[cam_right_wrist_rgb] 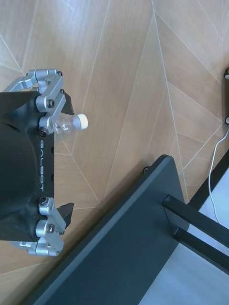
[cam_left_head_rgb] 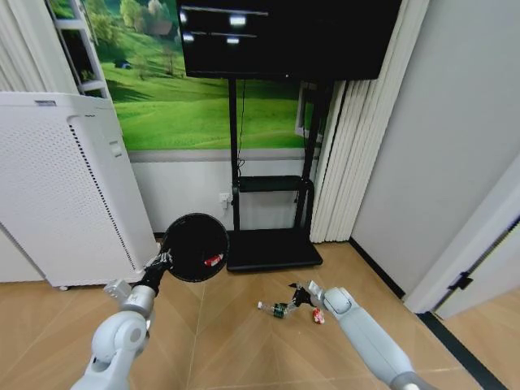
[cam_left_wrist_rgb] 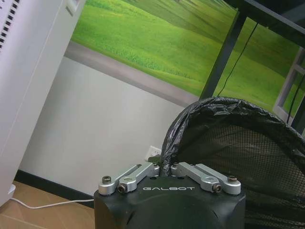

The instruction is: Pick up the trash bin and place the garbage on the floor into it.

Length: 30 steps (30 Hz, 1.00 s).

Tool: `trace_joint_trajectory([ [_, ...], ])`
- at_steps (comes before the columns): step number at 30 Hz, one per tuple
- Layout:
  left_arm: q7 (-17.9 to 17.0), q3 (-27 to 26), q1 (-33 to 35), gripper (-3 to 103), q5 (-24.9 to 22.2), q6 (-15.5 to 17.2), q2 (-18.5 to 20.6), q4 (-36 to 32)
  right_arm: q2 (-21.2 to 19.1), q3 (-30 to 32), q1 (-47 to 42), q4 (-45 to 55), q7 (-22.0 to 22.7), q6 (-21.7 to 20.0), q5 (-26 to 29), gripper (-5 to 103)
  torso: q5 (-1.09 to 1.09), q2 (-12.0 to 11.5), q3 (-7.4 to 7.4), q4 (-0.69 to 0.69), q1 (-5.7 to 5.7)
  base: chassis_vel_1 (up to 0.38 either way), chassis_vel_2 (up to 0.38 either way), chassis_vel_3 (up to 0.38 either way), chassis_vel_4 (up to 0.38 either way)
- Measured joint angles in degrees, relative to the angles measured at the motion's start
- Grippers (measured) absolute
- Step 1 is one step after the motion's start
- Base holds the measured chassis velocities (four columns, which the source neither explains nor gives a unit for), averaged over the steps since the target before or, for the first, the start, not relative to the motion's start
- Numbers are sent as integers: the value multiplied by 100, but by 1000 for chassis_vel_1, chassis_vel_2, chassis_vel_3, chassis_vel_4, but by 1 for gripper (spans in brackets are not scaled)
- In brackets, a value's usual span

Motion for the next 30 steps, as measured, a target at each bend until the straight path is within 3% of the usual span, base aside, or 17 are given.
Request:
trace_joint_trajectory([
  [7,45,-13,-62,4,-7,8,-5,51,49,-15,-47,-9,-57,74,-40,100,1,0,0,1,0,-177,195,175,-193],
  [11,126,-14,-63,4,0,11,-46,104,-65,6,-163,53,-565,338,-460,100,0,0,3,0,1,-176,210,163,-155],
  [13,165,0,-71,4,21,12,-78,148,-77,19,-177,16,-1108,750,-975,100,-1,0,3,1,1,-96,95,89,-91],
  [16,191,44,-82,4,48,13,-101,189,6,11,-175,-26,-1406,966,-1382,100,0,0,2,0,1,-37,42,35,-12],
  [22,215,95,-111,4,78,13,-125,243,203,-154,-233,-124,-1390,982,-1634,100,0,0,-1,-1,0,45,-25,-33,40],
  [30,293,86,-149,4,79,8,-121,299,626,-353,-143,-597,-797,624,-1637,100,1,0,0,1,0,0,0,0,0],
])
